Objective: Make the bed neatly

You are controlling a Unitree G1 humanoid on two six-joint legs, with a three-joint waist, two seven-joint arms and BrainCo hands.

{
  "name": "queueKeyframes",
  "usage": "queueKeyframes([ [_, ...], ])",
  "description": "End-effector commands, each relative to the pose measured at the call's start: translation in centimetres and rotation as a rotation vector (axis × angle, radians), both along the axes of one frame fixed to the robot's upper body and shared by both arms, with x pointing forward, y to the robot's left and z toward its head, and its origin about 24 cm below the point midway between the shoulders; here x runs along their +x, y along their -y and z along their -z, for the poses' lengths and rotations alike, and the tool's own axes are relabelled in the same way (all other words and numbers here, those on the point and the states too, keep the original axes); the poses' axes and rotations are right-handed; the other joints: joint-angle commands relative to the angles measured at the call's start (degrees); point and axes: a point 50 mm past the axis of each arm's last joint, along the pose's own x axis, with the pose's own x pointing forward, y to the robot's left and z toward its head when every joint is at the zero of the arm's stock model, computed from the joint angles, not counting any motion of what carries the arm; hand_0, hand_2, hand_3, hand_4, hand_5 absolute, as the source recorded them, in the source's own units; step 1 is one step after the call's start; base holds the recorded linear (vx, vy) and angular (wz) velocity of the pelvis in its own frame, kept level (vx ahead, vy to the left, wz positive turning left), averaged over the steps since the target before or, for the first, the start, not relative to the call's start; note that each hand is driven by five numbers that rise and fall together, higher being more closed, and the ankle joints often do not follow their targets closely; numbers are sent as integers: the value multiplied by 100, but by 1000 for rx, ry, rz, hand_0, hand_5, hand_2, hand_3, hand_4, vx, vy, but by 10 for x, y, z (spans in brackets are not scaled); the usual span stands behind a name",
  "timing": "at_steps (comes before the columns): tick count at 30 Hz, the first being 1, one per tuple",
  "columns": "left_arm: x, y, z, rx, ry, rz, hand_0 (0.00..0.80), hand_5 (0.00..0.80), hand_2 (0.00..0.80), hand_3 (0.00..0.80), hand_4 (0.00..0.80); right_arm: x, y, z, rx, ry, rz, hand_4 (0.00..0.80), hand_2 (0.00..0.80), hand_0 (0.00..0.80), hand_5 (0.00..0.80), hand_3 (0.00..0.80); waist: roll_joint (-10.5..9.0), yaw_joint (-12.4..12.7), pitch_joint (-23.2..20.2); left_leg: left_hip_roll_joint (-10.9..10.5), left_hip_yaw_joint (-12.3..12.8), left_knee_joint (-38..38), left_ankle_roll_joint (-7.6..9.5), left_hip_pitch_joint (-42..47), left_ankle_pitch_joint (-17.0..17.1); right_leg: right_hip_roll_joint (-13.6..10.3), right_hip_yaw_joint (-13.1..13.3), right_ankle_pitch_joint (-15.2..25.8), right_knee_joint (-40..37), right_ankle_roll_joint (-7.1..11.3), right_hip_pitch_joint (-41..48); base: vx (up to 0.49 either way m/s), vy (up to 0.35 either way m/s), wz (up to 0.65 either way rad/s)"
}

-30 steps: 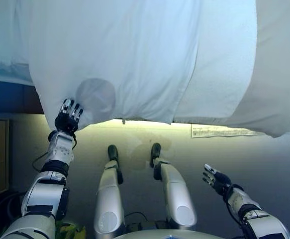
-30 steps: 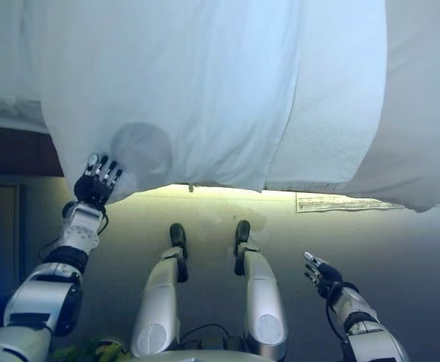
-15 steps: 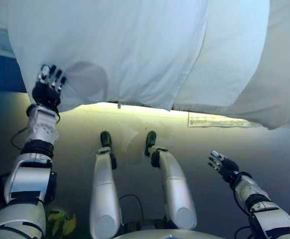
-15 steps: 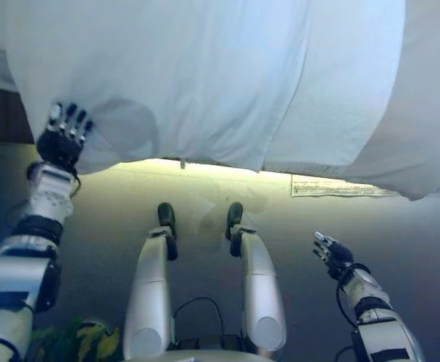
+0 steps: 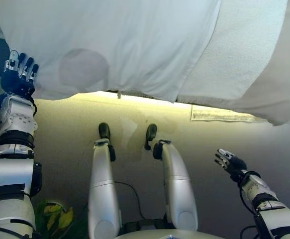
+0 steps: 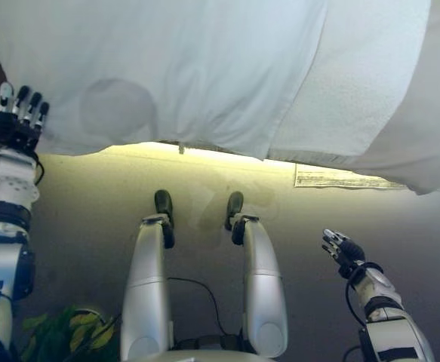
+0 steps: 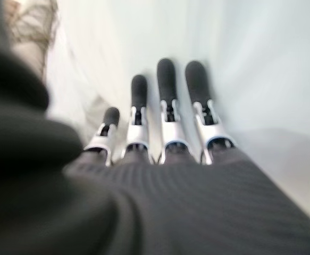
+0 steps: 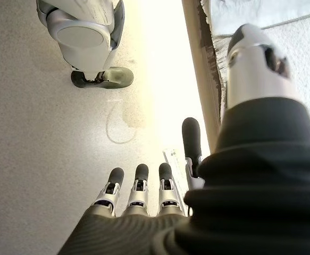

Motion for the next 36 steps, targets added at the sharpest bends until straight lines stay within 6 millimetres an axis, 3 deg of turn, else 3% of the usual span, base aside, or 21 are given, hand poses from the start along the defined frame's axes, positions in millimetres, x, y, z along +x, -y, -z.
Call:
queueKeyframes([
  [1,-7,-8,9,-11,-4,16,0,0,0,0,0,-10,29,-12,-59,13,76,0,0,0,0,0,212,20,-136,-21,-95,17,-1,-71,-194,-89,310,197,-28,436,36,0,0,0],
  [9,1,10,21,46,-60,148,0,0,0,0,0,-3,23,-14,-31,48,72,0,0,0,0,0,6,89,-54,-28,-227,97,24,-215,-262,-29,221,312,-83,515,18,-18,-70,3],
  [13,2,9,21,66,-86,169,0,0,0,0,0,-4,24,-13,-23,53,80,0,0,0,0,0,-69,69,33,7,-243,103,30,-215,-277,-2,191,364,-164,532,71,16,-73,-3],
  [22,5,9,22,28,-111,148,0,0,0,0,0,2,38,-29,-45,86,110,0,0,0,0,0,36,-54,125,-10,-203,288,-7,-547,-282,22,236,321,27,438,-315,5,22,-4],
  [31,-5,-16,8,-45,-83,-77,0,0,0,0,0,-8,53,-34,-60,93,161,0,0,0,0,0,106,-115,126,-7,-190,688,-46,-1083,-320,18,302,207,499,393,-860,32,40,-1],
  [36,-19,-36,13,-136,-108,-204,0,0,0,0,0,-12,59,-37,-79,107,166,0,0,0,0,0,164,-119,126,-22,-143,953,-32,-1225,-422,-48,315,123,748,388,-1033,36,41,3],
])
